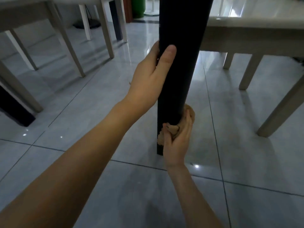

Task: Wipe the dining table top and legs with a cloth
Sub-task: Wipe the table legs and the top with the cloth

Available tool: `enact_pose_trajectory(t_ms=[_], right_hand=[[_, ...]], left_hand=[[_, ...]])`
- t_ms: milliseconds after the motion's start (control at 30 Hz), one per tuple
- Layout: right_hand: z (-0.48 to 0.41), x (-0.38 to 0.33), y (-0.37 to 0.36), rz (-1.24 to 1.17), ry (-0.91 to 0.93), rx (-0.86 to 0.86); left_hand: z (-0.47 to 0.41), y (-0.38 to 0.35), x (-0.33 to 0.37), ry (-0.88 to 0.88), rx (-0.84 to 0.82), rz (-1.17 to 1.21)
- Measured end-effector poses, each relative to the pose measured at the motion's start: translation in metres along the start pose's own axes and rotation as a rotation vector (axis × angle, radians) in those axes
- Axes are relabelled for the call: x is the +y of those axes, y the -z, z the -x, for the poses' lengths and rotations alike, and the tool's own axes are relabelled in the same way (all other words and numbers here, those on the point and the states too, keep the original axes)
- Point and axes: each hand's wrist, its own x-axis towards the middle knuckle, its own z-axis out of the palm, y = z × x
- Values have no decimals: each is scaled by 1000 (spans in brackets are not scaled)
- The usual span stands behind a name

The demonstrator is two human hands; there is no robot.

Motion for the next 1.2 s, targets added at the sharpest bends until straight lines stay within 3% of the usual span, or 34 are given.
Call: enact_pose_trajectory(t_ms=[133,200,300,433,600,733,933,1067,1200], right_hand=[[40,5,22,4,-201,-51],[64,0,39,10,-366,-83],[104,-15,68,114,-697,-150],[153,-69,117,220,-970,-163],[141,-205,178,257,-1163,-178],[78,-364,221,278,-1156,-178],[-38,-617,275,283,-990,-336],[-85,-734,295,288,-825,-354],[-91,-792,304,295,-715,-342]], left_hand=[[28,-16,-20,-10,133,-41],[53,-16,-30,80,141,-78],[114,-6,-44,393,57,-164],[216,15,-28,875,-229,-343],[259,41,115,1131,-322,-346],[228,64,281,1199,-258,-247],[128,123,515,1028,-234,-139],[77,176,617,841,-220,-170],[72,233,659,796,-164,-196]])
